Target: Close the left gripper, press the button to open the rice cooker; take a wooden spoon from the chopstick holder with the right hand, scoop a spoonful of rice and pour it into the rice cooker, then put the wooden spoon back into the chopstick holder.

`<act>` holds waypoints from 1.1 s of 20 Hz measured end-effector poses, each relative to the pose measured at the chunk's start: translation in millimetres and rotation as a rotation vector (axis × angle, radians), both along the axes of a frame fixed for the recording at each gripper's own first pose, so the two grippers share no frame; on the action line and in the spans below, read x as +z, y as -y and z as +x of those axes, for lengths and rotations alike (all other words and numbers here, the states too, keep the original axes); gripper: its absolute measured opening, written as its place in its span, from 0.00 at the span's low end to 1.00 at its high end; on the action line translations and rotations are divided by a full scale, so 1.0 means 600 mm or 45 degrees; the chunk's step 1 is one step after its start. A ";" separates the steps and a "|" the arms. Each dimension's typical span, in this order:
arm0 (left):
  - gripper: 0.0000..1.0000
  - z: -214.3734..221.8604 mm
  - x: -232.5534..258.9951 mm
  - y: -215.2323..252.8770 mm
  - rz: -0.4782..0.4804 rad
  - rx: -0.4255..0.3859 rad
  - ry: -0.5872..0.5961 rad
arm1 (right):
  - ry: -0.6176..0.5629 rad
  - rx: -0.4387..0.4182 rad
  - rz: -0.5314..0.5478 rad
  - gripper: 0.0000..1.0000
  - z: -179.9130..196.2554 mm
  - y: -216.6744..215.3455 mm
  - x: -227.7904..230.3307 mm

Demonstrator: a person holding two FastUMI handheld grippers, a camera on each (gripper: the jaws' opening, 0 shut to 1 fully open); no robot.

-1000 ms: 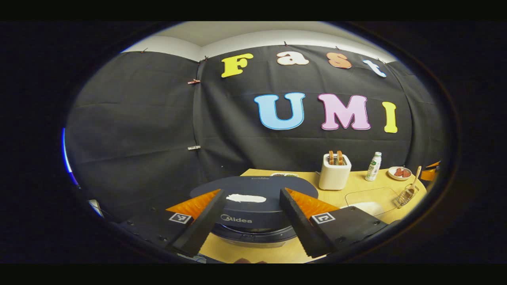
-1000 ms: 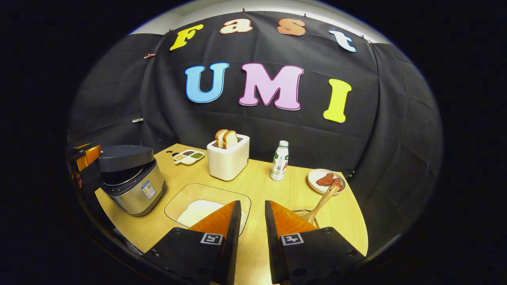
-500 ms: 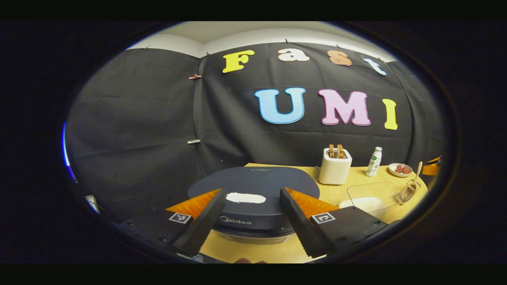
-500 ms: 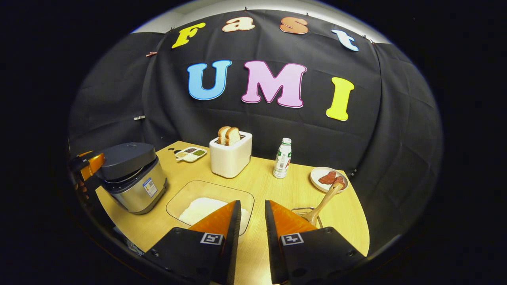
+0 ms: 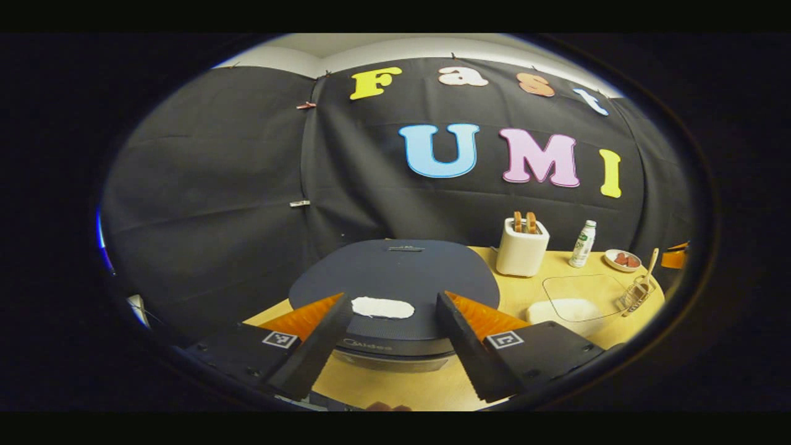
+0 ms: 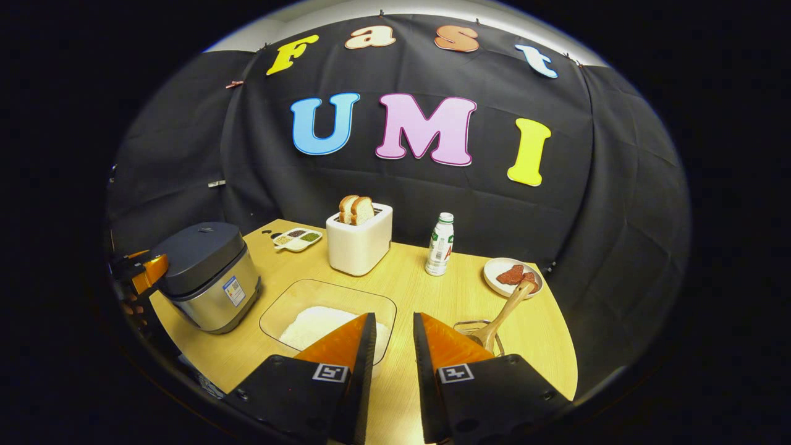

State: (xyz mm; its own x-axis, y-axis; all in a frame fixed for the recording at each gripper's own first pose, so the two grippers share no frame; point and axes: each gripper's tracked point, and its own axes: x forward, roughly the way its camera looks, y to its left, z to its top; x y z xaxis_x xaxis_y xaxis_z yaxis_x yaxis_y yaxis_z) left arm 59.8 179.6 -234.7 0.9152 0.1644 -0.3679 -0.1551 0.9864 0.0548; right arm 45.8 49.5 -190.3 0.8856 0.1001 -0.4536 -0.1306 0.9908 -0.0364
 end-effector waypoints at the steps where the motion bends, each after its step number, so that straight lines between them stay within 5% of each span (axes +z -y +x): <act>1: 0.95 0.000 0.000 0.000 0.006 -0.005 0.013 | -0.002 0.000 0.001 0.38 0.000 -0.001 -0.001; 7: 0.94 -0.007 -0.014 -0.002 -0.033 -0.011 0.020 | -0.004 0.018 0.005 0.38 -0.001 -0.013 -0.001; 15: 0.95 0.000 0.019 0.000 0.083 0.028 0.078 | 0.012 -0.019 0.002 0.38 0.001 0.007 0.009; 22: 0.93 0.020 0.112 0.079 0.047 -0.096 0.200 | 0.041 -0.066 0.018 0.39 -0.003 0.013 0.026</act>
State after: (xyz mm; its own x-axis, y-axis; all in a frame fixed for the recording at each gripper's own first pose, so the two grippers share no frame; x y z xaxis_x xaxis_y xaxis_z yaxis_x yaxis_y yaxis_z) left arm 71.5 132.0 -167.6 0.9712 0.1034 -0.2146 -0.0899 0.9934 0.0718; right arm 43.8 41.5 -174.4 0.9037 0.0601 -0.4240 -0.0783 0.9966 -0.0257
